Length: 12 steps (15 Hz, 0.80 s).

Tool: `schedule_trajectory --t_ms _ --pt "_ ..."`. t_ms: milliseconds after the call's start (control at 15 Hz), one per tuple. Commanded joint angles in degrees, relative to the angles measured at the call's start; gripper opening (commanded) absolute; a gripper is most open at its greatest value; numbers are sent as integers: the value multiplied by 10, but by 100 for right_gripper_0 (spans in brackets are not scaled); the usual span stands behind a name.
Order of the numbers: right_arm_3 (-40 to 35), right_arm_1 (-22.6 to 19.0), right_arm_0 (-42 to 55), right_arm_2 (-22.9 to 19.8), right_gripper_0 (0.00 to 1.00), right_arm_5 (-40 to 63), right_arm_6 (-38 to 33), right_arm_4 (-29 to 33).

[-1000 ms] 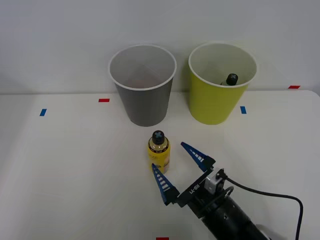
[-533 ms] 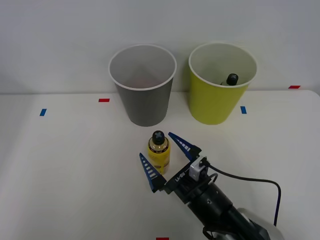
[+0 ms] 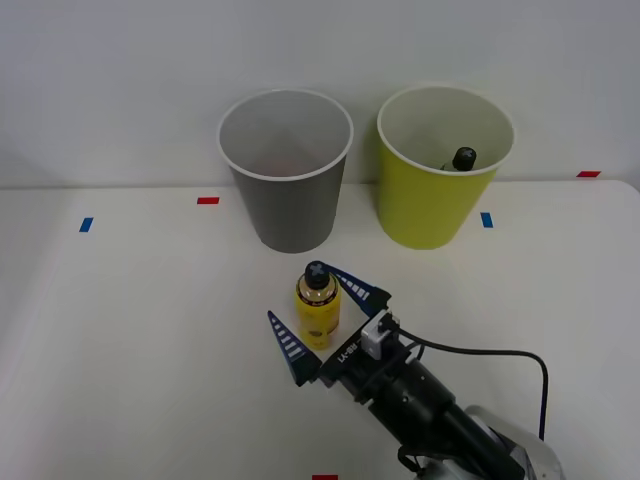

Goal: Put cans in the gray bin, plastic bottles in the light green bin

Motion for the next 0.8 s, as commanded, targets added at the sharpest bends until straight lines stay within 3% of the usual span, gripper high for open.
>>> schedule_trajectory --t_ms 67,400,533,600,667,800 --pt "0 5 -1 -4 100 3 11 -2" --pt "0 4 0 -8 96 3 35 -3" --pt "0 4 0 -8 49 4 42 -6" --pt "0 5 -1 -8 20 4 45 -8" --pt "0 5 0 -8 12 3 47 -11" --pt "0 6 0 -9 6 3 49 -15"
